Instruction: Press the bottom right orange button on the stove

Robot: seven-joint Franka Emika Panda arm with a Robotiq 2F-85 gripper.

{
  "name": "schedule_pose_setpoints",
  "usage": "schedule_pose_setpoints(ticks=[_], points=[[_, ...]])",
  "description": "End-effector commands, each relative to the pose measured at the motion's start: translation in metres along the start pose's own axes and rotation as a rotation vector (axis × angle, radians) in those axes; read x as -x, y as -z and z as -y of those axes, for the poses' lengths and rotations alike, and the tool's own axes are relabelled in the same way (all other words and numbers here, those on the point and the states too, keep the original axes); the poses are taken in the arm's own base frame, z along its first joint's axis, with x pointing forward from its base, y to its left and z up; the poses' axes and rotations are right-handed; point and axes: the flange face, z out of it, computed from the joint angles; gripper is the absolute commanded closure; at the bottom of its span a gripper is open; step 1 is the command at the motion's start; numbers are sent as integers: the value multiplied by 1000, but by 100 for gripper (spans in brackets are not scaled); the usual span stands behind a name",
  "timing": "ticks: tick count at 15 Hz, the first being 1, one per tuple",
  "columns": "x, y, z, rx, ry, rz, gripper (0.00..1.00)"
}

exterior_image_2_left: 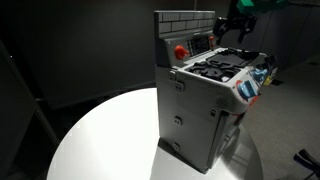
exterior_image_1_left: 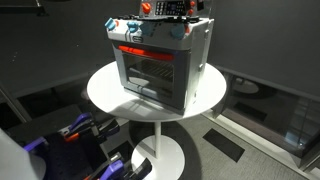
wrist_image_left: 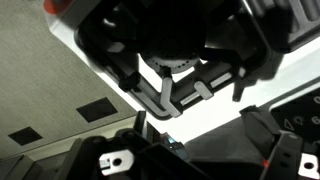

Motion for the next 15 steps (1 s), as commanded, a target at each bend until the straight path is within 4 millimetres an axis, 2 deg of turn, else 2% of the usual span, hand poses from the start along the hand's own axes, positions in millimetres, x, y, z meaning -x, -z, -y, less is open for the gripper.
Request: schedule_pose_setpoints(ticks=[1,15], points=[[-7,3,2,27,-15,-5,0],[-14,-1,8,18,-12,-3,0]])
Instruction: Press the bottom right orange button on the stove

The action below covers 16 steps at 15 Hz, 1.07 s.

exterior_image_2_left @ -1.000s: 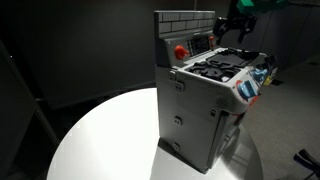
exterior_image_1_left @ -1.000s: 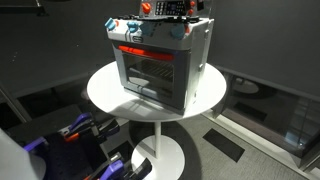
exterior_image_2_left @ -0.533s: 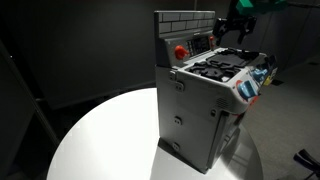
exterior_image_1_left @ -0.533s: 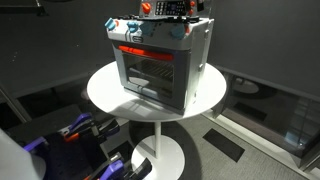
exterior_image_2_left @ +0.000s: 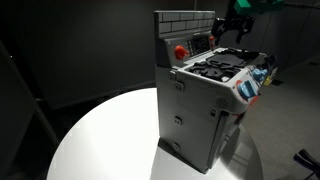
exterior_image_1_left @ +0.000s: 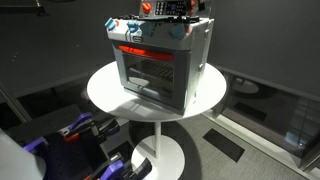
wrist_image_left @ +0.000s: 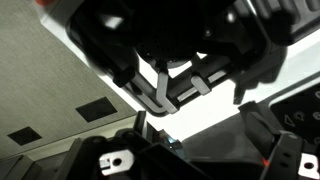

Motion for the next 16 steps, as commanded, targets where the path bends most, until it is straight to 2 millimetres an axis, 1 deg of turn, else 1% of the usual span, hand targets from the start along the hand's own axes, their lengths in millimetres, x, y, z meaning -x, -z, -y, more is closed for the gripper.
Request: schedule_pose_setpoints(ticks=[1,12,16], points=[[-9,2,5,19,-11,-1,0],[-14,-6,13,8,6,-3,0],[-7,2,9,1,15,13,0]])
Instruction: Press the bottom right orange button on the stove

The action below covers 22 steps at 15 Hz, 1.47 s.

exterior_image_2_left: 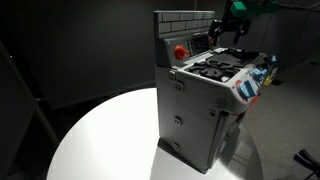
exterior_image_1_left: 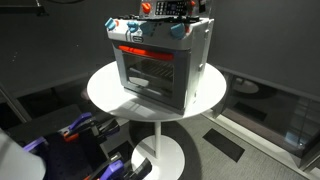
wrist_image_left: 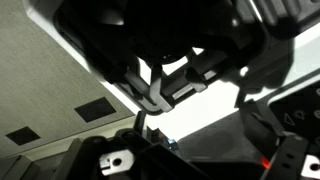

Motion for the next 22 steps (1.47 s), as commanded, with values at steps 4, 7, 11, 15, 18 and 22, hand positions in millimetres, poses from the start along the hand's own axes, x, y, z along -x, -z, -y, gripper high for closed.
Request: schedule_pose_setpoints(ticks=[4,7,11,15,18,22], points=[[10,22,-6,-22,32,37,0],[20,34,-12,-38,64,72,0],[38,48,-20,-66,138,153,0],[59,63,-32,-100,223,248,0],[78,75,-43,-109,270,288,0],[101,94,-61,-91,302,312,0]])
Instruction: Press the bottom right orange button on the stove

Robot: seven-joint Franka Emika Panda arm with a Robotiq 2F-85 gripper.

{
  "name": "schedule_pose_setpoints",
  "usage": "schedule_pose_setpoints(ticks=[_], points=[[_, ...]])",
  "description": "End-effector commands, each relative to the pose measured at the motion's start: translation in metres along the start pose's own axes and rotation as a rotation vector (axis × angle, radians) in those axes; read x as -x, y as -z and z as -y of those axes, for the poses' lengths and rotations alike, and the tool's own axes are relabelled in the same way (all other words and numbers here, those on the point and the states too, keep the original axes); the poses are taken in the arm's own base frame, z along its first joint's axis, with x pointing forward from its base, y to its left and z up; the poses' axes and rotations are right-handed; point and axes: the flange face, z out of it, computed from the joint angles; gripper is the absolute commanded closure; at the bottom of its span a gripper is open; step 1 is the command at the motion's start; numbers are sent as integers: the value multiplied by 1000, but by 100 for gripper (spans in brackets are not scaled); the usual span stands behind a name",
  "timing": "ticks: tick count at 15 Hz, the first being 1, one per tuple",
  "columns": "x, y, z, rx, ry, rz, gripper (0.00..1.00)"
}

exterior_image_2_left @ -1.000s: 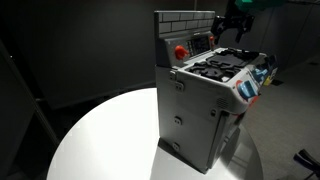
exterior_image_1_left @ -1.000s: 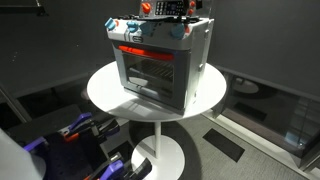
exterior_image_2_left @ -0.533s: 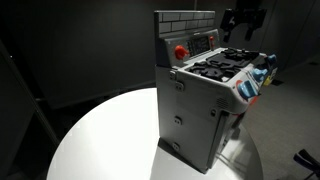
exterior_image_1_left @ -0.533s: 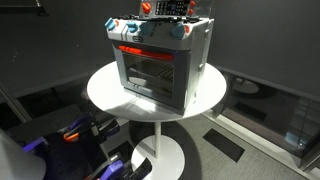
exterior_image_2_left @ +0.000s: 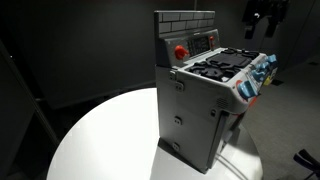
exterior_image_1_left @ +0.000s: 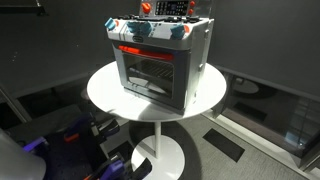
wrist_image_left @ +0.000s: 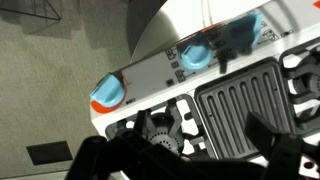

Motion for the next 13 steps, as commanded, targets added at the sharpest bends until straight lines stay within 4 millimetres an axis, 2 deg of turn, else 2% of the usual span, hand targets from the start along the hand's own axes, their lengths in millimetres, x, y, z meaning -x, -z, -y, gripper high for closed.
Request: schedule_pose_setpoints(ticks=[1,4,7,8,9,13], points=[[35,15,-11,3,30,20,0],[56,27,-15,9,36,21,0],[68,35,-18,7,44,16,0],[69,36,-19,4,46,16,0],[59,33,-14,12,25,15,0],[60,32,-14,13,27,17,0]])
